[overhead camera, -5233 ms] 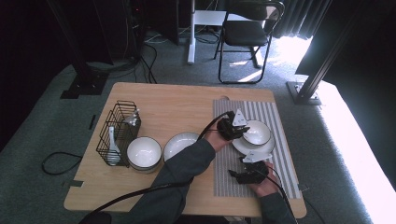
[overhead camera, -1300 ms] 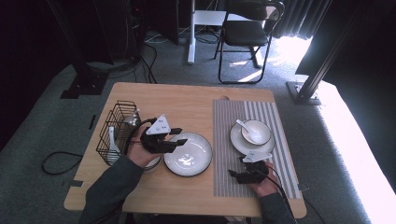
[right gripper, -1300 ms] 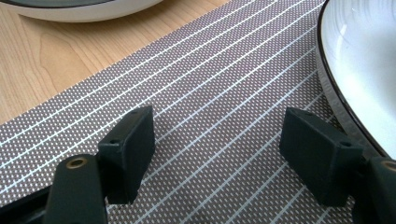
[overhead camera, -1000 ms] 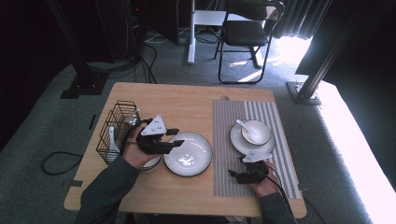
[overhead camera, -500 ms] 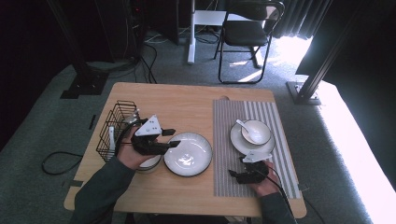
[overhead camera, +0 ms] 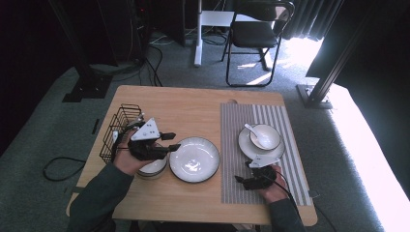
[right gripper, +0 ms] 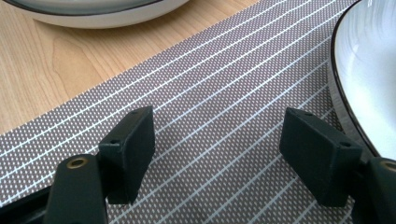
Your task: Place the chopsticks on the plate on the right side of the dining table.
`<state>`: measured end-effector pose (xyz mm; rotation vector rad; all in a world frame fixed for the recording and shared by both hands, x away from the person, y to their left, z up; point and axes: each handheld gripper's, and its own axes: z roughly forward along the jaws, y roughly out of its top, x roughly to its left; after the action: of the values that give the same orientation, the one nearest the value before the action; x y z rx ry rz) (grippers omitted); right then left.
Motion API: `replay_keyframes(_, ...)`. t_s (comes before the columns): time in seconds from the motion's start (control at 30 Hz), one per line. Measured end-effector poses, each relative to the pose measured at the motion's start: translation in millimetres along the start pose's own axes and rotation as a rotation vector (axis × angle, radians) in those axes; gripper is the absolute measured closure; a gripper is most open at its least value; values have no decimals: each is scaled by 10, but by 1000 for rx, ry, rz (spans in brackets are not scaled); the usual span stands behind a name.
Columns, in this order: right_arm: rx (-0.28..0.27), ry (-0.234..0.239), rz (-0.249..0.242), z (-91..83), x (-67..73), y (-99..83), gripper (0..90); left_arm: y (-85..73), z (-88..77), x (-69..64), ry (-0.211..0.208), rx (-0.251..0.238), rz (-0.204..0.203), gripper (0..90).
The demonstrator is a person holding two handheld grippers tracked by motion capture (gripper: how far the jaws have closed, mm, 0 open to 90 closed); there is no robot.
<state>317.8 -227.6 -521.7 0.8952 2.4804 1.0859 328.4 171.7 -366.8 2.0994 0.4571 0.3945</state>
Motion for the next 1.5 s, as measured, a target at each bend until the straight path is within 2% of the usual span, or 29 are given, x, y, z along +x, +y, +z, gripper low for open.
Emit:
replay_keyframes(0.63,14,16,-8,78,-13,34,257,-15,-214,68,30,-2,-2,570)
replay_keyframes(1.07,1,22,-4,80,-22,14,255,44,-357,112,48,-14,3,564)
replay_keyframes(1.5,1,20,-7,80,-18,13,255,120,-505,222,69,-25,6,566)
